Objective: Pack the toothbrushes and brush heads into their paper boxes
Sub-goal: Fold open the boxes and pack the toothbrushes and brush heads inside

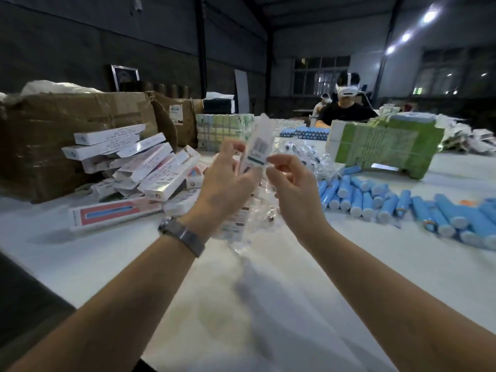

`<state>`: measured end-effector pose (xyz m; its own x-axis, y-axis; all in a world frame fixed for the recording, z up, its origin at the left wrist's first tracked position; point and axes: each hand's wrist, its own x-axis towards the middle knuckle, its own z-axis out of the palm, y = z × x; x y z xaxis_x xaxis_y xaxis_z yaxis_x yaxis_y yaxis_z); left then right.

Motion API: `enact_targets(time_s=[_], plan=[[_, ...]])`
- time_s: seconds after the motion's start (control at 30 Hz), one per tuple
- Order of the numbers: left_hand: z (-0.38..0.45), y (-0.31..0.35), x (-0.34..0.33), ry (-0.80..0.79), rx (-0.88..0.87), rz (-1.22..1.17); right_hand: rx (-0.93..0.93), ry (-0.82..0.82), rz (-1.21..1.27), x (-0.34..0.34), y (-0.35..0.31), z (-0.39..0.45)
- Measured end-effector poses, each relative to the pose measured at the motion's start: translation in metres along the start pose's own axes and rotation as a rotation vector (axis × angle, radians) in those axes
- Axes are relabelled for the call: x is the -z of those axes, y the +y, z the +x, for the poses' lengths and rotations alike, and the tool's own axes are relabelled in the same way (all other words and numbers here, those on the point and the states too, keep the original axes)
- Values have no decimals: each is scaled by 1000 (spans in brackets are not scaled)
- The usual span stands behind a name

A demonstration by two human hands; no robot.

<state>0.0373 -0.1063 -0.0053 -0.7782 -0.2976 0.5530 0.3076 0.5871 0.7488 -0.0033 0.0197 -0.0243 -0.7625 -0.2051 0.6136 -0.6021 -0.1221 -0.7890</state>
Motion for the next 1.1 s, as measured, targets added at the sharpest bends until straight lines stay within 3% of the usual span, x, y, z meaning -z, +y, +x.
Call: enact_targets(time_s=[0.1,0.2,0.4,0.57,0.77,1.1], plan=[[-18,26,-50,-80,174,-580,28,95,-29,29,-3,-4],[-34,45,-94,-134,241,-822,8,127,-7,68,-8,-11],[-64,51,-144,-302,-8,-757,-73,50,37,126,-6,-31],[-68,46,-147,-340,-27,-758,-14,-43,5,137,-16,-30],[-68,32,-139,-379,-167,-656,6,-108,-25,139,-18,-34],[-67,32,-136,-335,-211,-701,106,85,-128,126,-11,-41]])
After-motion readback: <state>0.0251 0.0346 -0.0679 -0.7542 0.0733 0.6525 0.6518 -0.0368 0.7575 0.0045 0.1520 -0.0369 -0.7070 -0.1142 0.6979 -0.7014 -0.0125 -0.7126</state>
